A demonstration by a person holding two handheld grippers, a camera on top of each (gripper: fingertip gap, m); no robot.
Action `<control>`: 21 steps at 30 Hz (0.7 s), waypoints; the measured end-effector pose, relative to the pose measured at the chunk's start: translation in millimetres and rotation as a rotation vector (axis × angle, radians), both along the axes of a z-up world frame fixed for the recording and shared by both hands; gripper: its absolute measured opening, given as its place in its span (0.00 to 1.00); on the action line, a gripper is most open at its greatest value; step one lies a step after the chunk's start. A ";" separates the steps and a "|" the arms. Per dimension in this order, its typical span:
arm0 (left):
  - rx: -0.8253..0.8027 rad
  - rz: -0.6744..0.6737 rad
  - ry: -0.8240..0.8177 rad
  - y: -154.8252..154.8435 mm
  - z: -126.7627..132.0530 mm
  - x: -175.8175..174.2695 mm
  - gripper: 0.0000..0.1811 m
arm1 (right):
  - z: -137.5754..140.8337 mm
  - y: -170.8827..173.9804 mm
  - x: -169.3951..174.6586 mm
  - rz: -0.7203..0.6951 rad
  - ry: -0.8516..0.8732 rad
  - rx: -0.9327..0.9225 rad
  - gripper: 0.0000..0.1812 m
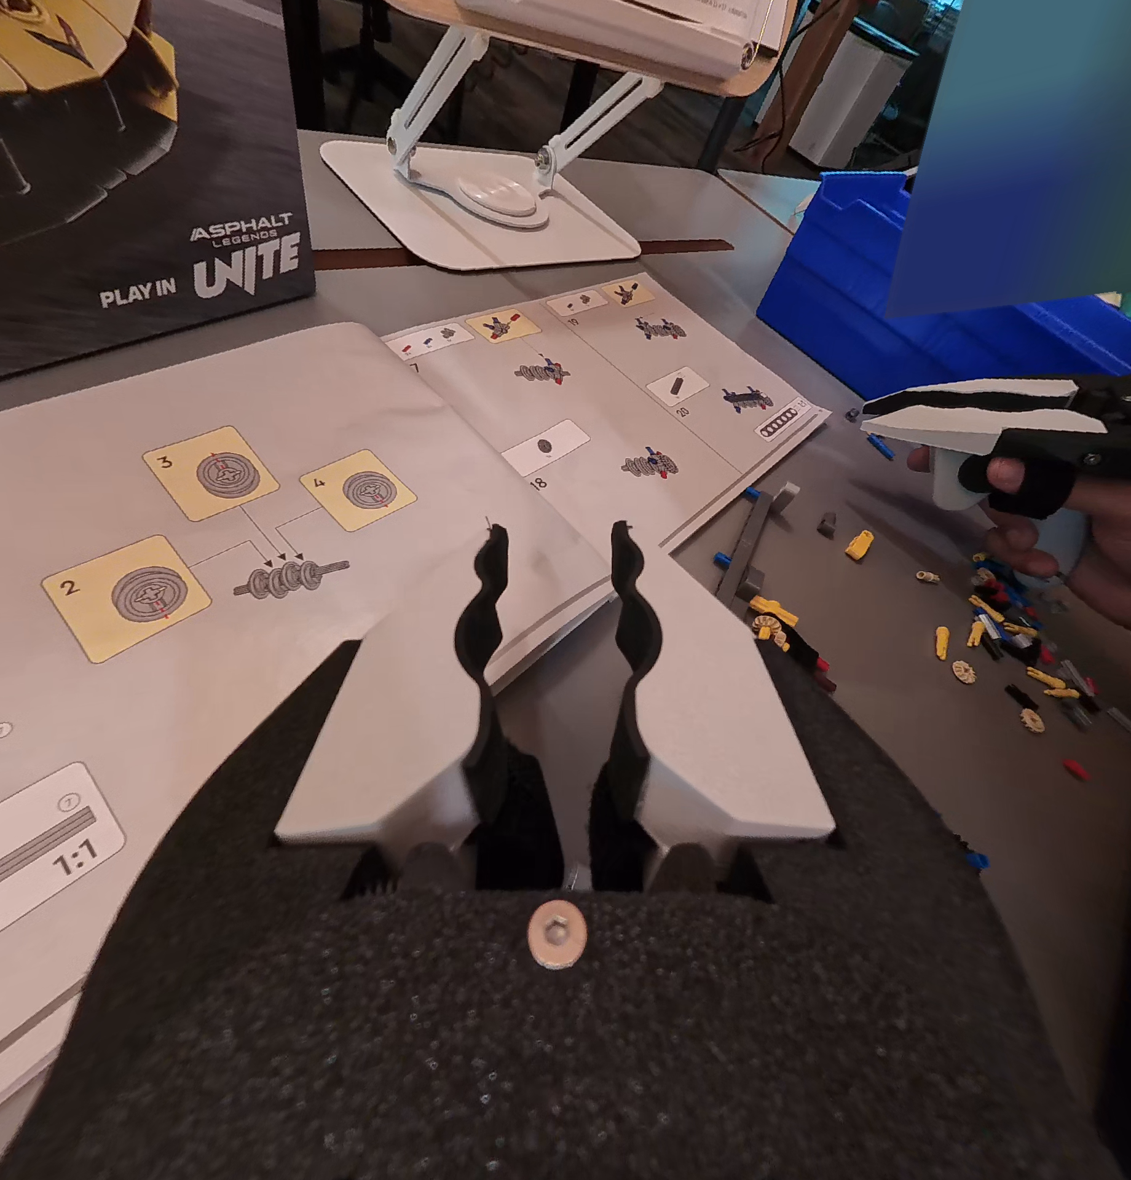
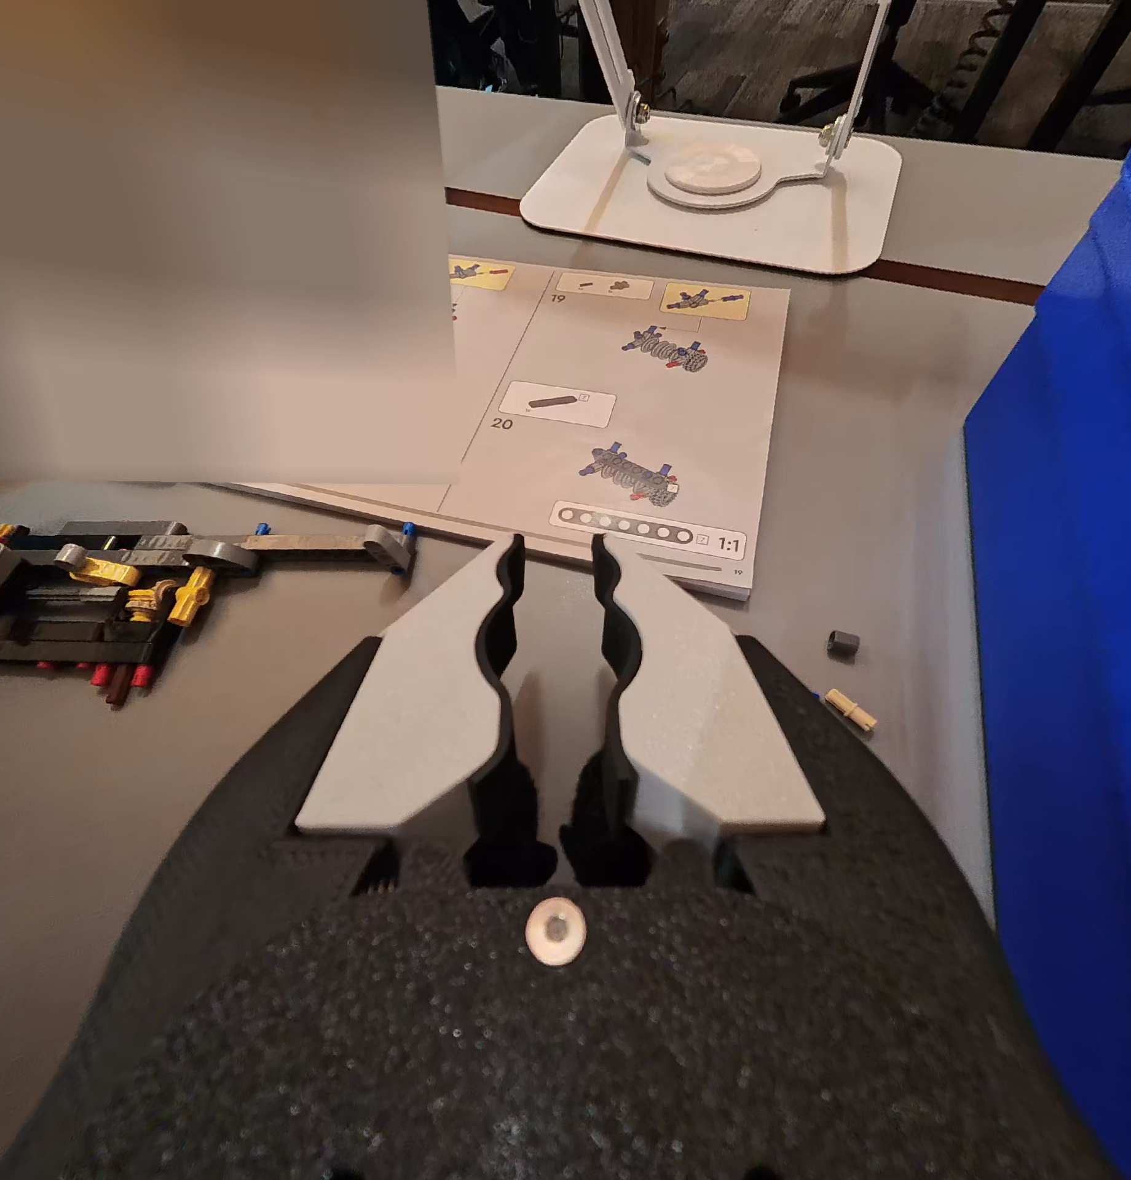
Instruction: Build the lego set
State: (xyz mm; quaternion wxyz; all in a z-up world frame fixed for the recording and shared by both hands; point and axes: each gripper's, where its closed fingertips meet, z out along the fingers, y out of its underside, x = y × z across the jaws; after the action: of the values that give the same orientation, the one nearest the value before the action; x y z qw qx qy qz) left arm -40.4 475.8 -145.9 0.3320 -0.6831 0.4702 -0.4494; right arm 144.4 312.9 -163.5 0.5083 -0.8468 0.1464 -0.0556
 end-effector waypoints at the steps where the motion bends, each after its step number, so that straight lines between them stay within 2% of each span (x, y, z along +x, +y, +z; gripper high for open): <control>1: 0.003 0.001 0.000 0.2 0.1 0.0 0.17 | -0.1 -0.1 -0.1 0.001 0.000 -0.001 0.11; 9: 0.037 0.004 0.002 0.5 6.1 -0.7 0.17 | 3.2 0.9 -2.2 0.008 -0.013 0.004 0.11; 13: 0.098 0.089 -0.031 22.5 25.1 -11.1 0.16 | 10.1 4.9 -10.8 0.036 -0.035 0.015 0.11; 17: 0.240 0.285 0.010 76.8 51.7 -55.5 0.15 | 13.5 8.1 -26.8 0.071 -0.058 0.031 0.11; 19: 0.258 0.282 0.105 82.9 59.1 -89.5 0.15 | 17.1 10.3 -38.8 0.102 -0.078 0.050 0.10; 21: 0.295 0.244 0.244 80.0 55.2 -128.2 0.15 | 23.5 12.7 -51.1 0.135 -0.109 0.071 0.10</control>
State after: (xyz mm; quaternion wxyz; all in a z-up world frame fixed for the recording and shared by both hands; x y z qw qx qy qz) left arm -168.6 555.8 -90.7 0.4208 -0.7282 0.4816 -0.2464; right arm 93.4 325.7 -140.0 0.5478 -0.8319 0.0629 -0.0620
